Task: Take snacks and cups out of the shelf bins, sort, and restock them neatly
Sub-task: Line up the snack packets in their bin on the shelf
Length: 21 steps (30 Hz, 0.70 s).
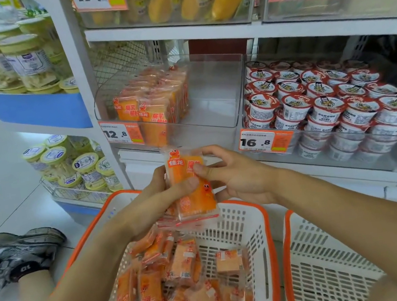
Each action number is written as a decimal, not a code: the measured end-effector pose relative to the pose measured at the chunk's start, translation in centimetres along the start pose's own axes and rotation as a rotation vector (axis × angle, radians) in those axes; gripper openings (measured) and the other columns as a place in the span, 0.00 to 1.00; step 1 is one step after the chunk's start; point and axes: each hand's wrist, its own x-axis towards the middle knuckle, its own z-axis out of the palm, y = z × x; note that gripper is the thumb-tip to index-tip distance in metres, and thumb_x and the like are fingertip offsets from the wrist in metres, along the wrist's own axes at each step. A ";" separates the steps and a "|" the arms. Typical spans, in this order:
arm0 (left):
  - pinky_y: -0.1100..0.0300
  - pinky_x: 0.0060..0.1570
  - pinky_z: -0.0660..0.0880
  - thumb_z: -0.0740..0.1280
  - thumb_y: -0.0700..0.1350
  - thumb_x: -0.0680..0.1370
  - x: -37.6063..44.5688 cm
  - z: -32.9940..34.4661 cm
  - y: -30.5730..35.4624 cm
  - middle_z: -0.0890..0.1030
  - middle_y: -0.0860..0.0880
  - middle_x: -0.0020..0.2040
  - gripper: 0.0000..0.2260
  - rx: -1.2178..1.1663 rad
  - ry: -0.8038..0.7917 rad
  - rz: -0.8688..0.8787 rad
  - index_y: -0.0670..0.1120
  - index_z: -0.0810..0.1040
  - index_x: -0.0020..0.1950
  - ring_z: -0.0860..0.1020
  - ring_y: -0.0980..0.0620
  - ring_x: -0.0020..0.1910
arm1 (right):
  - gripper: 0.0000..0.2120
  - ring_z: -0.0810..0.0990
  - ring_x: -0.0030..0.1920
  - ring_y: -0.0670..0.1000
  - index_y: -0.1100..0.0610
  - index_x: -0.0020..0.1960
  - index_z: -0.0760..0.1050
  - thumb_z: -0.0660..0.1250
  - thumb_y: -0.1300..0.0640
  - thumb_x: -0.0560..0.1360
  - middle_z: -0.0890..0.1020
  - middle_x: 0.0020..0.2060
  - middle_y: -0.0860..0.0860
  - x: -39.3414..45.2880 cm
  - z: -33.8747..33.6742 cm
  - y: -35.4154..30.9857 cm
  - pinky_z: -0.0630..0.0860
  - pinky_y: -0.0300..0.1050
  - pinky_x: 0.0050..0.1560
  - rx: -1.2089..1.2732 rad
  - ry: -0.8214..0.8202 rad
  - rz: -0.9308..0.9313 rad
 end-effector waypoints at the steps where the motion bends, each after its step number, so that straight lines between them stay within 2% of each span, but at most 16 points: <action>1: 0.47 0.61 0.78 0.79 0.64 0.58 0.0 -0.1 0.2 0.82 0.51 0.61 0.48 0.050 -0.001 0.006 0.55 0.62 0.73 0.82 0.51 0.58 | 0.21 0.82 0.58 0.65 0.50 0.70 0.70 0.68 0.57 0.79 0.79 0.60 0.63 0.1 0.2 0.0 0.79 0.66 0.57 0.014 0.001 -0.001; 4: 0.52 0.56 0.80 0.77 0.58 0.60 0.4 -0.8 0.4 0.82 0.51 0.57 0.46 0.118 0.041 0.009 0.53 0.59 0.73 0.83 0.54 0.54 | 0.22 0.82 0.54 0.60 0.49 0.69 0.69 0.69 0.61 0.78 0.80 0.55 0.61 0.4 0.6 -0.3 0.78 0.68 0.59 0.065 -0.032 -0.012; 6: 0.64 0.49 0.79 0.75 0.55 0.62 0.2 -1.2 0.7 0.80 0.54 0.58 0.44 0.199 0.020 0.014 0.50 0.59 0.74 0.82 0.62 0.52 | 0.26 0.82 0.52 0.58 0.49 0.70 0.68 0.70 0.64 0.77 0.81 0.53 0.59 0.4 0.5 -0.7 0.79 0.65 0.59 0.072 -0.045 -0.007; 8: 0.70 0.45 0.77 0.75 0.52 0.68 -0.1 -1.6 1.2 0.77 0.58 0.60 0.39 0.327 -0.033 -0.001 0.50 0.59 0.73 0.78 0.69 0.52 | 0.34 0.82 0.54 0.56 0.46 0.73 0.65 0.75 0.64 0.73 0.77 0.60 0.56 0.6 0.0 -0.9 0.79 0.63 0.61 -0.038 -0.027 -0.003; 10: 0.69 0.47 0.77 0.76 0.51 0.70 -0.1 -1.9 1.7 0.78 0.57 0.59 0.37 0.467 -0.094 -0.042 0.50 0.58 0.72 0.79 0.66 0.52 | 0.43 0.77 0.64 0.53 0.41 0.75 0.62 0.80 0.56 0.67 0.69 0.69 0.51 0.6 -0.3 -1.1 0.76 0.58 0.66 -0.271 -0.031 -0.019; 12: 0.68 0.43 0.75 0.77 0.50 0.71 0.3 -1.9 2.2 0.81 0.54 0.54 0.36 0.623 -0.166 -0.077 0.50 0.58 0.70 0.80 0.62 0.48 | 0.48 0.69 0.72 0.49 0.39 0.77 0.59 0.82 0.49 0.64 0.66 0.72 0.47 0.5 -0.4 -1.1 0.71 0.53 0.71 -0.428 -0.090 -0.041; 15: 0.65 0.43 0.76 0.79 0.50 0.69 1.3 -2.1 3.3 0.82 0.54 0.54 0.37 0.745 -0.273 -0.092 0.51 0.58 0.69 0.82 0.59 0.47 | 0.50 0.70 0.73 0.46 0.37 0.78 0.55 0.81 0.42 0.65 0.66 0.76 0.49 0.7 -0.4 -0.9 0.70 0.50 0.73 -0.533 -0.155 -0.055; 17: 0.65 0.44 0.77 0.80 0.50 0.68 2.0 -2.8 4.3 0.81 0.55 0.56 0.38 0.724 -0.291 -0.110 0.51 0.59 0.68 0.83 0.57 0.48 | 0.52 0.74 0.70 0.49 0.35 0.77 0.56 0.81 0.36 0.61 0.69 0.74 0.53 0.8 -0.6 -0.9 0.74 0.54 0.69 -0.509 -0.137 -0.054; 19: 0.63 0.46 0.79 0.82 0.51 0.66 2.5 -3.3 5.7 0.79 0.54 0.58 0.37 0.733 -0.266 -0.081 0.54 0.63 0.67 0.82 0.57 0.50 | 0.47 0.78 0.65 0.54 0.35 0.74 0.61 0.81 0.38 0.61 0.73 0.70 0.56 0.7 -1.0 -1.2 0.78 0.61 0.63 -0.460 -0.095 -0.088; 21: 0.57 0.52 0.81 0.83 0.57 0.61 3.1 -3.8 6.9 0.79 0.55 0.58 0.38 0.779 -0.254 0.000 0.58 0.67 0.65 0.82 0.55 0.52 | 0.37 0.81 0.60 0.61 0.41 0.71 0.67 0.81 0.49 0.67 0.77 0.64 0.58 0.3 -1.2 -2.0 0.77 0.68 0.60 -0.436 -0.058 -0.159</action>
